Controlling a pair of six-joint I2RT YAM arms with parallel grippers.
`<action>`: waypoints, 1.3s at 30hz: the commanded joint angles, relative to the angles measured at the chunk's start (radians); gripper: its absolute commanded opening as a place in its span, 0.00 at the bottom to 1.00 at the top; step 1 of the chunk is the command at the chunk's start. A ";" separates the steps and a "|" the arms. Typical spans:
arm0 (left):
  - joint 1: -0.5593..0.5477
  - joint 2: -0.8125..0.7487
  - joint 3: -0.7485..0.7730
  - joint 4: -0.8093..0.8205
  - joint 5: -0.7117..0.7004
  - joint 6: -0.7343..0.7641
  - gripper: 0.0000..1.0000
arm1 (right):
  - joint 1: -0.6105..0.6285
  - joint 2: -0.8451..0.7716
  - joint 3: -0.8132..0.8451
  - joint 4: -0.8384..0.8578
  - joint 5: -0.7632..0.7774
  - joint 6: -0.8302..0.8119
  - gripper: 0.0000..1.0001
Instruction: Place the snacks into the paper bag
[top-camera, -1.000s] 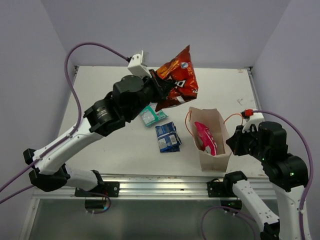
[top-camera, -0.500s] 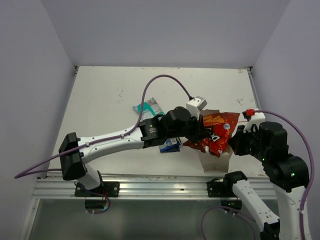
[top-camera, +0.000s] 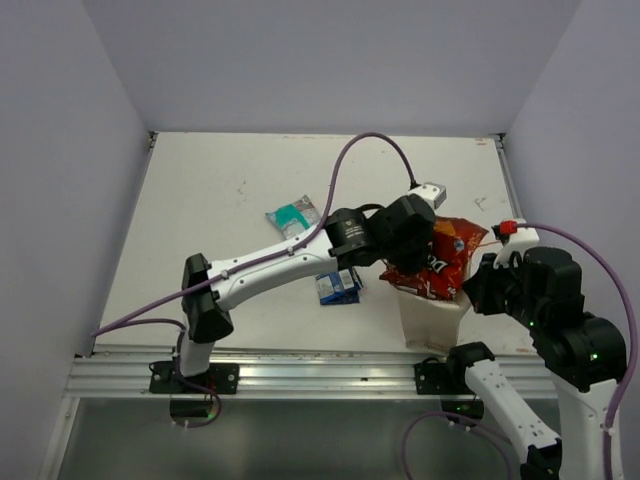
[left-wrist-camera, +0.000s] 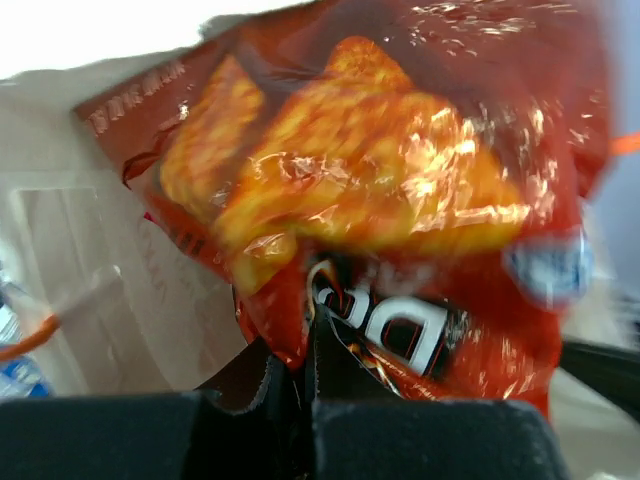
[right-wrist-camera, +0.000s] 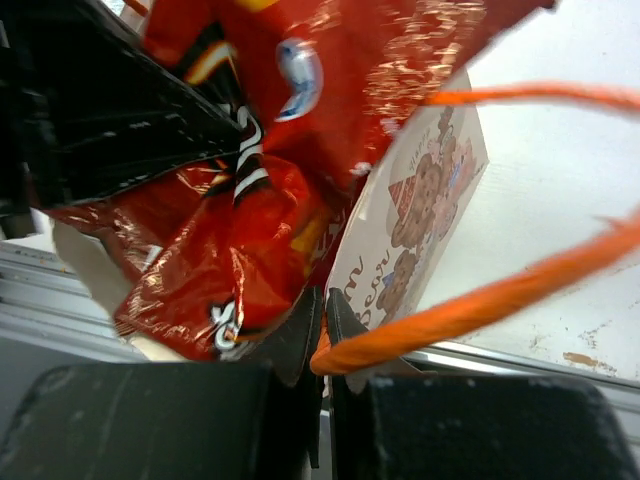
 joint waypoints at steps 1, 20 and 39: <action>-0.003 0.098 0.117 -0.388 -0.055 0.023 0.00 | 0.004 -0.005 0.063 0.022 -0.007 0.007 0.00; -0.003 0.237 0.380 -0.477 0.081 0.165 0.00 | 0.004 -0.009 0.058 0.021 -0.006 -0.002 0.00; -0.030 0.104 0.364 -0.173 0.062 0.194 0.34 | 0.004 -0.005 0.012 0.056 -0.032 -0.014 0.00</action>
